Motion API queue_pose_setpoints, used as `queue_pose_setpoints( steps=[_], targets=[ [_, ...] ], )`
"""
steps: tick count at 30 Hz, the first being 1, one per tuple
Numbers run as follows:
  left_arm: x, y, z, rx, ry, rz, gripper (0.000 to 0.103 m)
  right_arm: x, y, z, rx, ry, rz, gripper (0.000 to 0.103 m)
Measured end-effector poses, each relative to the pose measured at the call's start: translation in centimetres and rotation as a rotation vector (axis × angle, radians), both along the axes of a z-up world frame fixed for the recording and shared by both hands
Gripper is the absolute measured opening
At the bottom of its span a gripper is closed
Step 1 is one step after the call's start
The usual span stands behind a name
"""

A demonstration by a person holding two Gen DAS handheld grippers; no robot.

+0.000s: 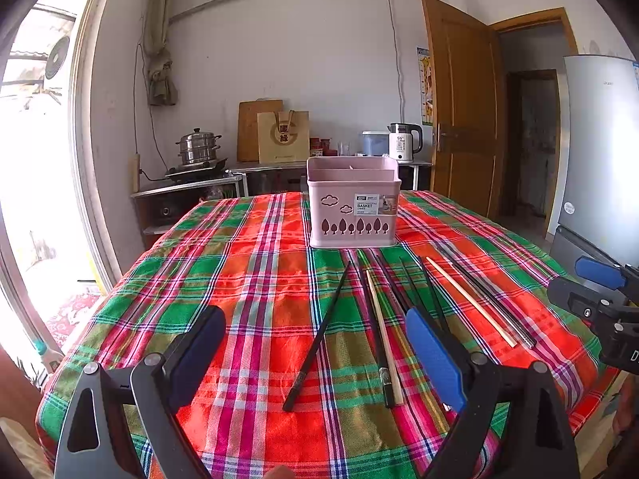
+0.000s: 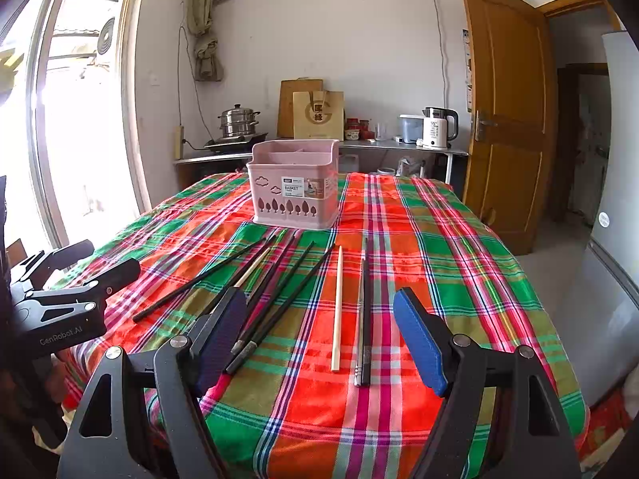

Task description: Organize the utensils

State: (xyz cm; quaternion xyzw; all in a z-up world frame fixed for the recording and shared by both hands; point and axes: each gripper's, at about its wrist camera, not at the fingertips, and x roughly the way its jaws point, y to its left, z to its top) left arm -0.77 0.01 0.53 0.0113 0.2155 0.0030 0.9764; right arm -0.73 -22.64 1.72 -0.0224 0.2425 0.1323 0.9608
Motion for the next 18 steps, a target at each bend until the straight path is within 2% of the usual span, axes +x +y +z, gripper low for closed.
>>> queue_pose_setpoints(
  steps=[18],
  targets=[
    [-0.36, 0.17, 0.31, -0.003, -0.011, 0.001, 0.092, -0.05, 0.07, 0.34, -0.004, -0.005, 0.001, 0.076]
  ],
)
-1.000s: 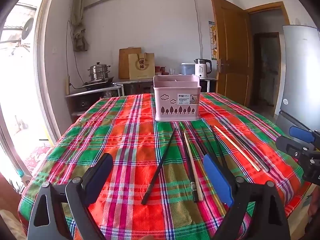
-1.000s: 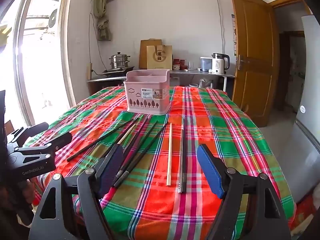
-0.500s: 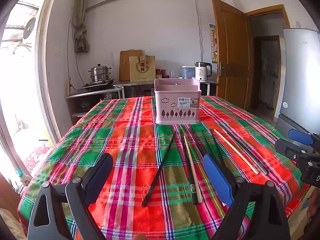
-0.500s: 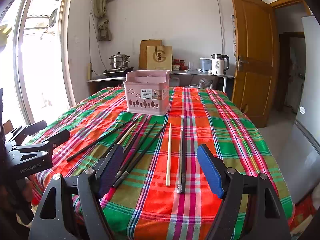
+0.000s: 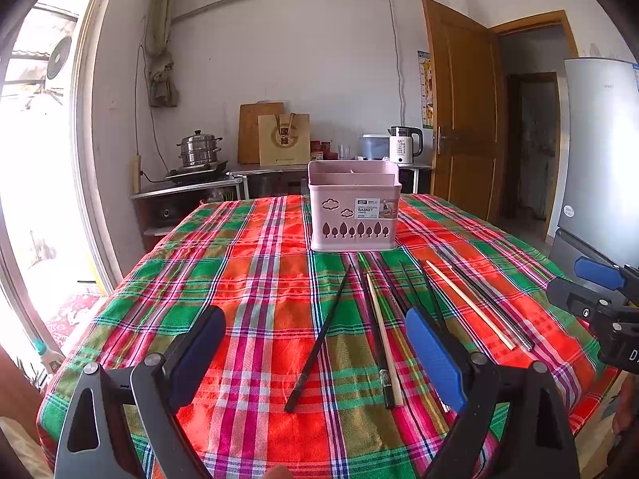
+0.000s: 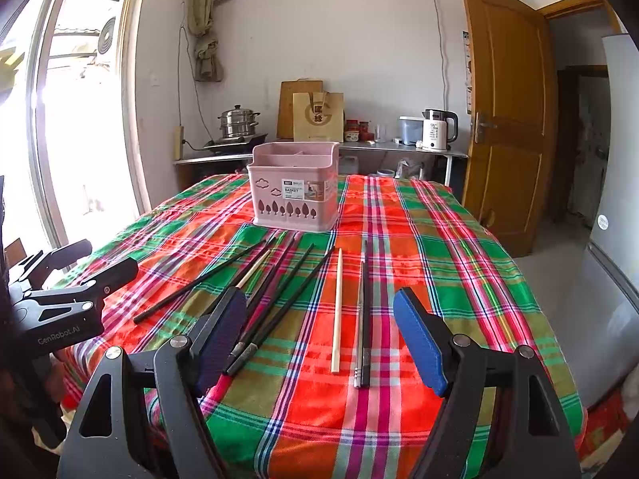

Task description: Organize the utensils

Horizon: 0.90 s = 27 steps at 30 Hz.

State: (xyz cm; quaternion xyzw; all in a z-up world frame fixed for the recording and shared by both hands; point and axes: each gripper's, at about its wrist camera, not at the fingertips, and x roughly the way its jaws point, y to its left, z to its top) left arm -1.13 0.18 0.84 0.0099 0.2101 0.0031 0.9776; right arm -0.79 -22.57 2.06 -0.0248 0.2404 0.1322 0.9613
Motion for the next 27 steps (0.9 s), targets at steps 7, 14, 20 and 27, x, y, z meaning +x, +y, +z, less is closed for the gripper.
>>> queue_pose_setpoints(
  steps=[7, 14, 20, 27],
  targets=[
    [0.12, 0.03, 0.17, -0.003, 0.0, -0.005, 0.092, 0.05, 0.12, -0.01, -0.001, 0.0, -0.001, 0.076],
    [-0.03, 0.15, 0.14, -0.012, 0.006, -0.007, 0.092, 0.05, 0.12, -0.02, -0.003, 0.0, -0.002, 0.076],
    [-0.09, 0.11, 0.08, -0.012, 0.009, -0.012, 0.092, 0.05, 0.11, -0.04, -0.003, 0.001, 0.0, 0.076],
    [-0.19, 0.09, 0.11, -0.014, 0.006, -0.012, 0.092, 0.06, 0.16, -0.06, -0.005, 0.0, -0.001, 0.076]
  ],
)
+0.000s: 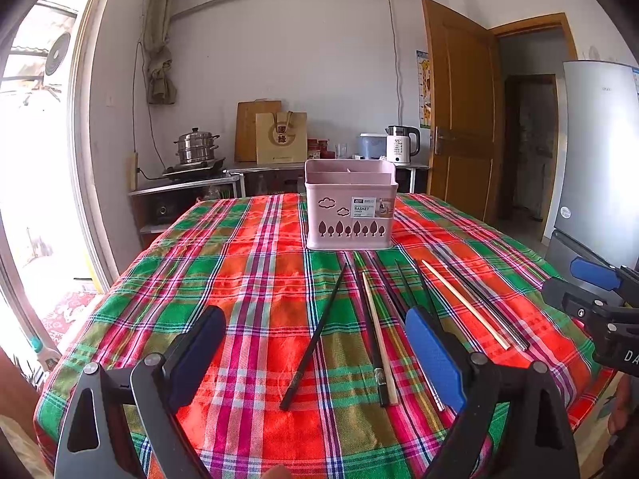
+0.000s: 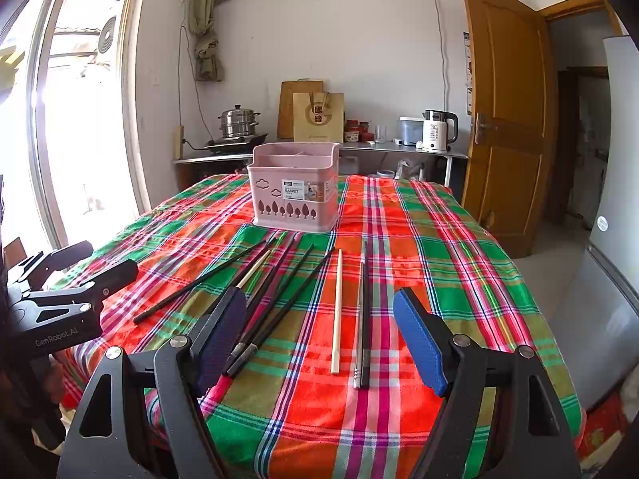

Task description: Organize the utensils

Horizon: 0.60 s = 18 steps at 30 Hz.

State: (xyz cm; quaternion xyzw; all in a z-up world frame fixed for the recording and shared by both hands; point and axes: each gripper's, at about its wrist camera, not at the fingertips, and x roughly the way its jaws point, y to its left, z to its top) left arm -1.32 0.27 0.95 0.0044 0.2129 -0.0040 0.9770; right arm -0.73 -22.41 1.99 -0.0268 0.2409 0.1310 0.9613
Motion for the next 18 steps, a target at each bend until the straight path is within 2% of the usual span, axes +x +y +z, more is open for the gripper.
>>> queue_pose_setpoints(
  steps=[18],
  targets=[
    [-0.06, 0.0, 0.14, -0.005, 0.005, -0.006, 0.092, -0.02, -0.03, 0.0, 0.001, 0.001, 0.0, 0.076]
  ],
)
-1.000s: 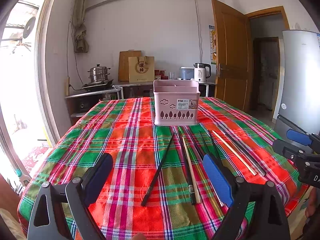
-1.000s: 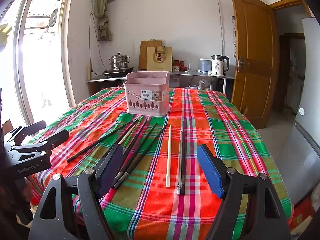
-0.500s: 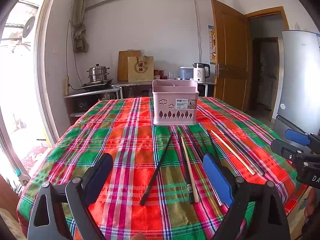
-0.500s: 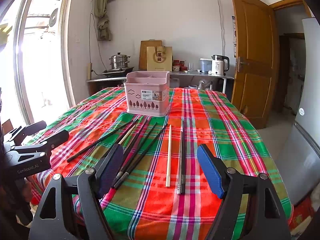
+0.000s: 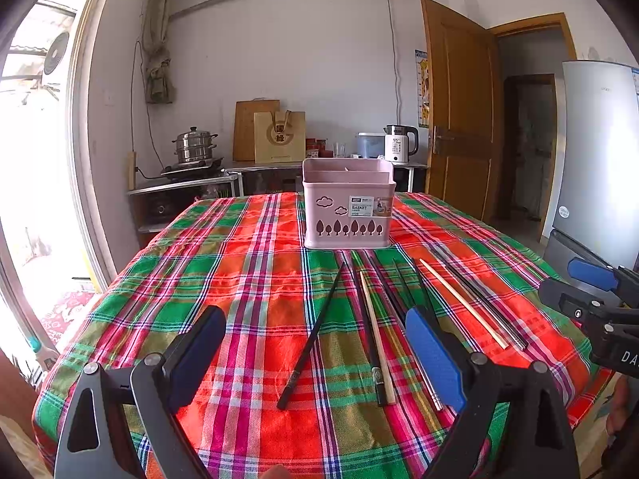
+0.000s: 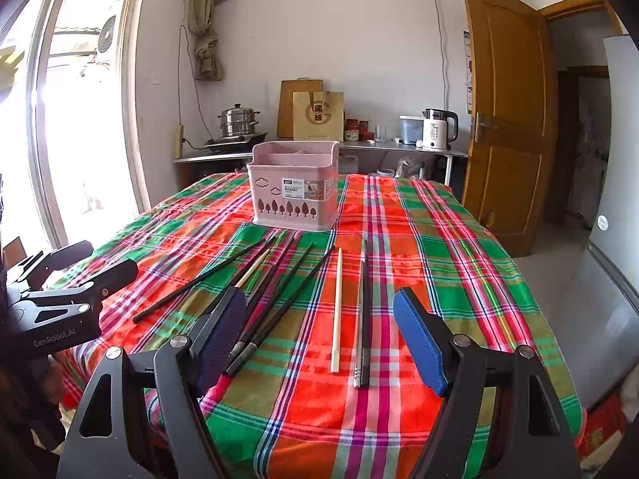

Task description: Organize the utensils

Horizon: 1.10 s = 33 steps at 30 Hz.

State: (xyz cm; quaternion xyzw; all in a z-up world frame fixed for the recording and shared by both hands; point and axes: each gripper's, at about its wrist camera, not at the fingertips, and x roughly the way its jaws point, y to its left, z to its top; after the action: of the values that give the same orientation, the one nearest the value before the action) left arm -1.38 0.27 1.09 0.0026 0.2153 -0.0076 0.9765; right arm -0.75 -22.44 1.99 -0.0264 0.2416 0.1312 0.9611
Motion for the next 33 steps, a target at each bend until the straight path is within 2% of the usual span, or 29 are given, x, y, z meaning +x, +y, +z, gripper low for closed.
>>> queue_pose_setpoints(
  steps=[10, 20, 22, 26, 28, 29, 33],
  targets=[
    [0.5, 0.0, -0.3, 0.007, 0.013, 0.005, 0.092, 0.2, 0.1, -0.2, -0.002, 0.002, 0.008, 0.076],
    [4.5, 1.3, -1.0, -0.002, 0.06, -0.033, 0.092, 2.6, 1.5, -0.9, -0.047, 0.049, 0.048, 0.076],
    [5.8, 1.5, -1.1, 0.009, 0.082, -0.032, 0.092, 3.4, 1.5, -1.0, -0.042, 0.055, 0.045, 0.076],
    [9.3, 1.8, -1.9, 0.022, 0.174, -0.089, 0.092, 5.5, 1.6, -1.2, -0.022, 0.095, 0.036, 0.076],
    [11.1, 1.8, -2.3, 0.057, 0.21, -0.106, 0.09, 6.8, 1.8, -1.4, -0.013, 0.124, 0.034, 0.071],
    [12.0, 1.7, -2.7, 0.071, 0.229, -0.117, 0.085, 7.4, 2.0, -1.6, -0.011, 0.139, 0.034, 0.066],
    [15.7, 1.9, -4.0, 0.051, 0.335, -0.172, 0.074, 10.5, 2.4, -2.8, 0.014, 0.243, 0.03, 0.046]
  ],
)
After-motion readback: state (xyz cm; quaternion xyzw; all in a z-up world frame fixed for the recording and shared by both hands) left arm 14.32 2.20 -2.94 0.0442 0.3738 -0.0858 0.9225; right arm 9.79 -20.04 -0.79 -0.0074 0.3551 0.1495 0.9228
